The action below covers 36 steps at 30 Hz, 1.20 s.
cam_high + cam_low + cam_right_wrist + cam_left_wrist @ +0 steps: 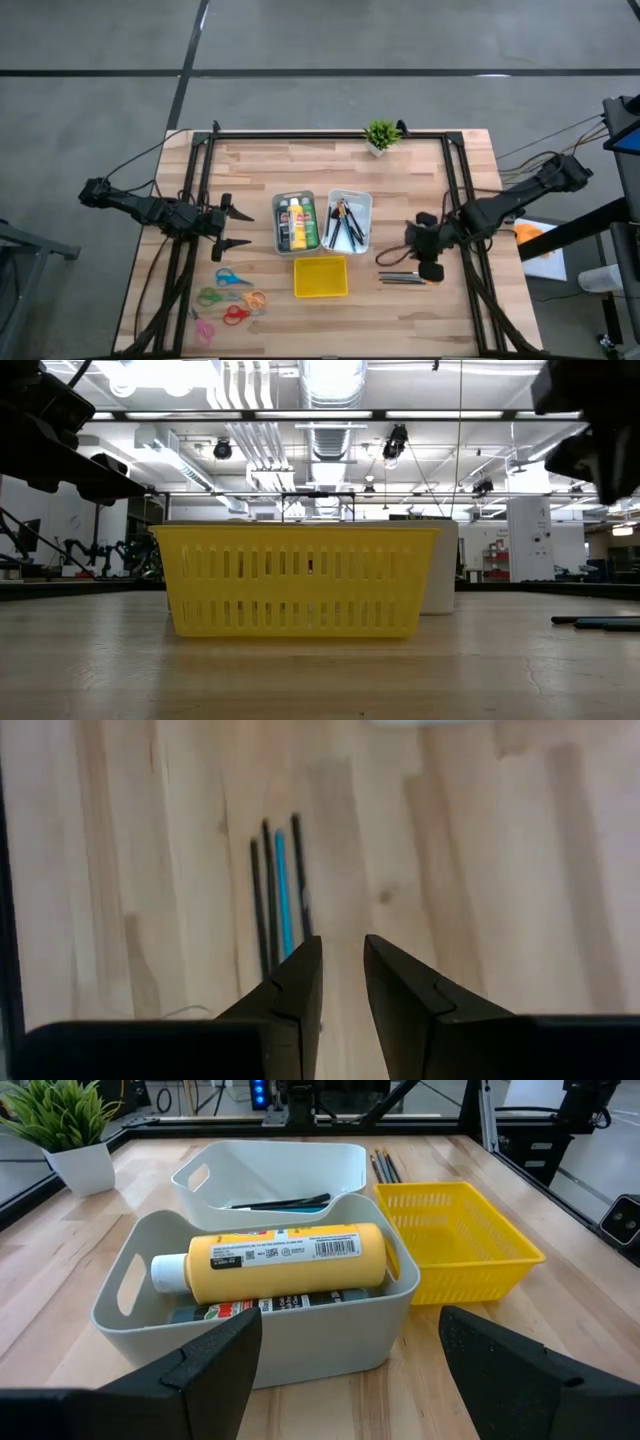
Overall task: Pick & Place Paint Supplies
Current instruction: Put the silver paint brush into the white bin
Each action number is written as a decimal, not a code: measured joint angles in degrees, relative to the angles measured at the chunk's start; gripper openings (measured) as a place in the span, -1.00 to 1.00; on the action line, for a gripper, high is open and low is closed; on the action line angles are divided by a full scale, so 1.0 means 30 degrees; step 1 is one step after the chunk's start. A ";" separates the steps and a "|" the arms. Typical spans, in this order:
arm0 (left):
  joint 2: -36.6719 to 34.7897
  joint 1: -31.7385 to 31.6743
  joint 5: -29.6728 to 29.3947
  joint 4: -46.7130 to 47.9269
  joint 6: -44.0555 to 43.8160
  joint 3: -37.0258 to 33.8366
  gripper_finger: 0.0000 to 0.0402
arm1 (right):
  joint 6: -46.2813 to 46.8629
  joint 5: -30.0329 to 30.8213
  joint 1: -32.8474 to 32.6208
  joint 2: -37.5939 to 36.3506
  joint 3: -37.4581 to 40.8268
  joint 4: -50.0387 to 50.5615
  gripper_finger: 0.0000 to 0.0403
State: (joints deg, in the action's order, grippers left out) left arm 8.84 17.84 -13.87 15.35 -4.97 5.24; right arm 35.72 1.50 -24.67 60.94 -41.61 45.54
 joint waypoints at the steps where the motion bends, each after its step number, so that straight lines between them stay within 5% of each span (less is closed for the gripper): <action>1: 0.0000 -0.0006 0.0000 0.0000 0.0000 -0.0001 0.52 | 0.0290 0.0000 -0.0346 0.0259 0.0079 -0.0051 -0.62; 11: 0.0000 0.0001 0.0000 0.0000 0.0000 0.0006 0.52 | 0.2638 0.0006 -0.2168 0.2937 0.0309 -0.0637 -0.62; 36: 0.0000 0.0001 0.0000 0.0000 0.0000 0.0006 0.52 | 0.2458 0.0015 -0.2702 0.8053 0.0440 -0.3046 -0.62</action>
State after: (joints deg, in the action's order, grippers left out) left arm 8.84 17.85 -13.87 15.35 -4.97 5.26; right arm 43.10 1.54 -32.77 85.10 -40.30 36.40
